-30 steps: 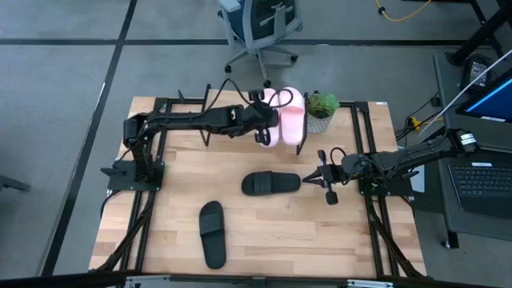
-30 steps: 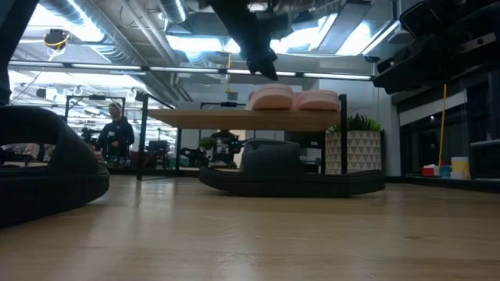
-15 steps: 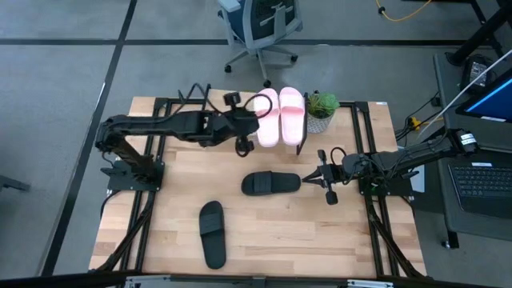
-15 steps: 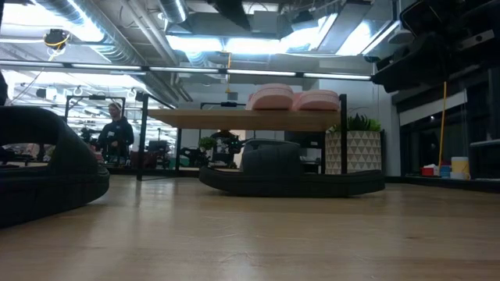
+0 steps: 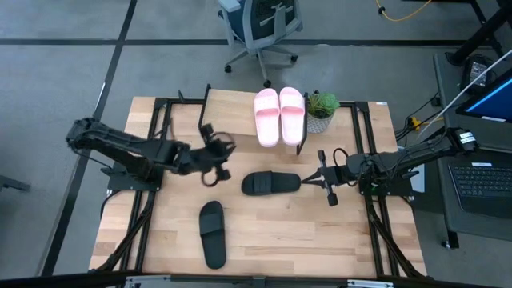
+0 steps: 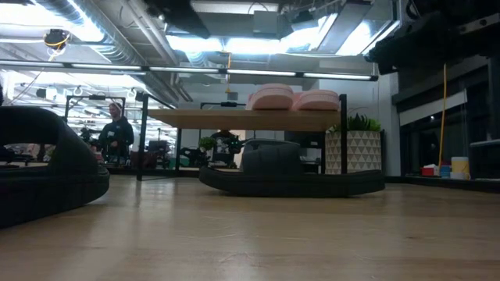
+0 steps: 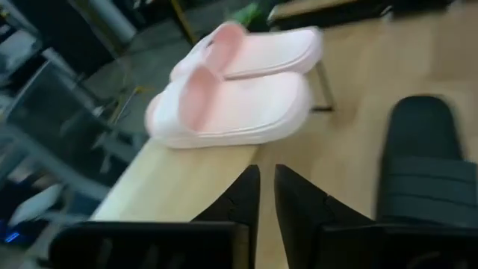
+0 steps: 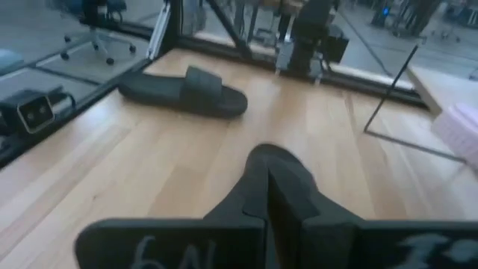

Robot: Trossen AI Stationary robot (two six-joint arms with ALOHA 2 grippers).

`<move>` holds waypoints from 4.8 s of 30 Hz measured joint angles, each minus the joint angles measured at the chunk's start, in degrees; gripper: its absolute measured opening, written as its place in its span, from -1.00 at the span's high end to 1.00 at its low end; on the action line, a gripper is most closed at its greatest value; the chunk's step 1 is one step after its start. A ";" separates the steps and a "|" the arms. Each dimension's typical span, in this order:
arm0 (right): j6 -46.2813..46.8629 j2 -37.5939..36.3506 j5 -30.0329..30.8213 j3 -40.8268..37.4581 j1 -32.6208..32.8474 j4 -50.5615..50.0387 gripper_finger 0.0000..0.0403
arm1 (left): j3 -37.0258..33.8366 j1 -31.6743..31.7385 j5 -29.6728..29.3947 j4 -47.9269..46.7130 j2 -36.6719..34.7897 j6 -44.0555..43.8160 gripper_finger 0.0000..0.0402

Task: Pick and place slides into the shelf
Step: Put the top black slides on the shelf

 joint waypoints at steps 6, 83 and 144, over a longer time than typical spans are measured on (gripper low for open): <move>-0.18 3.32 0.02 1.41 0.00 2.13 0.96 | -12.57 -5.35 -0.02 11.41 -9.45 -0.30 0.93; -43.41 49.93 17.15 34.58 -2.07 -19.75 0.45 | -36.66 -18.90 -0.05 28.39 -21.31 -9.04 0.98; -43.52 49.91 10.12 34.56 -5.87 -14.99 0.45 | -36.68 -18.90 -0.04 28.39 -21.29 -9.09 0.98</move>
